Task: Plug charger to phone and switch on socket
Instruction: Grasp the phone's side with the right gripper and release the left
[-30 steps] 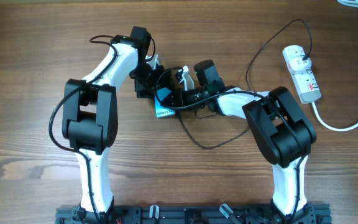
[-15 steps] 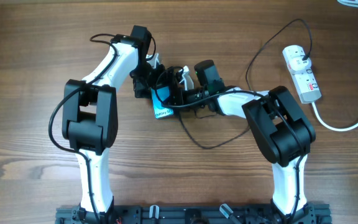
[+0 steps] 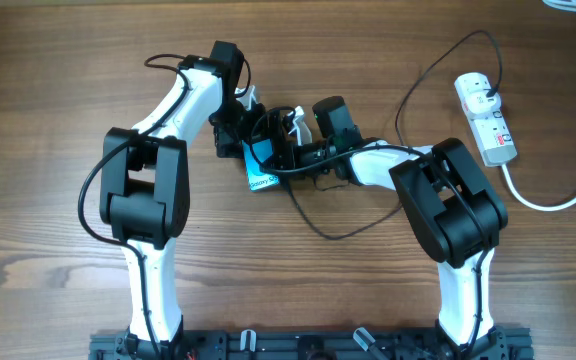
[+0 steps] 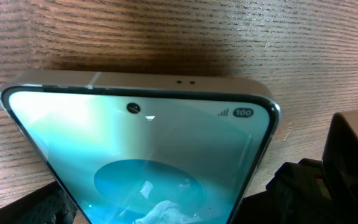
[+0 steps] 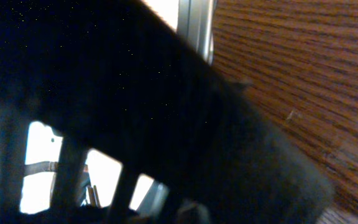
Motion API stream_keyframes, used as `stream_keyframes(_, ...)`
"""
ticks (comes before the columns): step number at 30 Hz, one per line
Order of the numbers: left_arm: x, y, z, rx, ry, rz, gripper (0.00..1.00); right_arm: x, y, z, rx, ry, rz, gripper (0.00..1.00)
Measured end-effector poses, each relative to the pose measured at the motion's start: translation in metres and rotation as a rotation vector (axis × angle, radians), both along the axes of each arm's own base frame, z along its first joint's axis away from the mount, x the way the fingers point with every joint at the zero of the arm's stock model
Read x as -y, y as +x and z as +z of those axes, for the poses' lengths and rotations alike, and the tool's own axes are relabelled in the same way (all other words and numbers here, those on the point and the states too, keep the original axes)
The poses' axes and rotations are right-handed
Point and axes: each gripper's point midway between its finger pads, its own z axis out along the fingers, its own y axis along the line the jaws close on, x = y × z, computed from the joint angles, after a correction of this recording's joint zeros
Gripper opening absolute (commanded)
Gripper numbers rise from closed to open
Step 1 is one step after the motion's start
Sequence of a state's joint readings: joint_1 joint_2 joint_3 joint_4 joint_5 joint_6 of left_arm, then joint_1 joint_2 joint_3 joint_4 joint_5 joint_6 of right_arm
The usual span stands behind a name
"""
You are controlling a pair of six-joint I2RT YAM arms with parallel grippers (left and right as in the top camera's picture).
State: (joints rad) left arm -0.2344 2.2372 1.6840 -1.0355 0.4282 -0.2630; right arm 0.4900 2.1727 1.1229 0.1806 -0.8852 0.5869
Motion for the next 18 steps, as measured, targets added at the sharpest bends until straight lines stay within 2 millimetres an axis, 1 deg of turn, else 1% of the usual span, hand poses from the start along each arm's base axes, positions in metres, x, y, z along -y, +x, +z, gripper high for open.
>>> stream_keyframes(3,-0.001,-0.002,0.000,-0.008,0.007,0.000,0.96,0.000,0.000,0.000,-0.004,0.000,-0.001,0.04)
stream_keyframes(8,-0.004,-0.004,-0.001,-0.008,0.018,-0.021,0.96,0.000,0.000,0.004,-0.023,0.053,0.007,0.04)
stream_keyframes(9,-0.004,-0.004,-0.001,-0.008,0.016,-0.020,0.96,0.001,0.002,0.006,-0.021,0.083,0.013,0.04)
stream_keyframes(11,-0.006,-0.003,0.000,-0.004,0.008,-0.012,0.96,0.005,0.006,0.018,-0.030,0.153,0.027,0.04)
stream_keyframes(13,-0.013,0.004,0.004,0.017,-0.016,0.013,0.95,0.007,0.010,0.031,-0.029,0.218,0.039,0.04)
stream_keyframes(14,-0.016,0.007,0.008,0.018,-0.055,0.036,0.95,0.006,0.011,0.040,-0.029,0.261,0.051,0.04)
stream_keyframes(16,-0.025,0.016,0.025,0.057,-0.111,0.069,0.95,0.002,0.011,0.062,0.003,0.348,0.092,0.04)
stream_keyframes(17,-0.031,0.022,0.040,0.091,-0.159,0.087,0.96,0.001,0.012,0.087,0.057,0.427,0.133,0.04)
stream_keyframes(18,-0.040,0.028,0.061,0.136,-0.201,0.106,0.96,0.001,0.010,0.103,0.083,0.471,0.160,0.04)
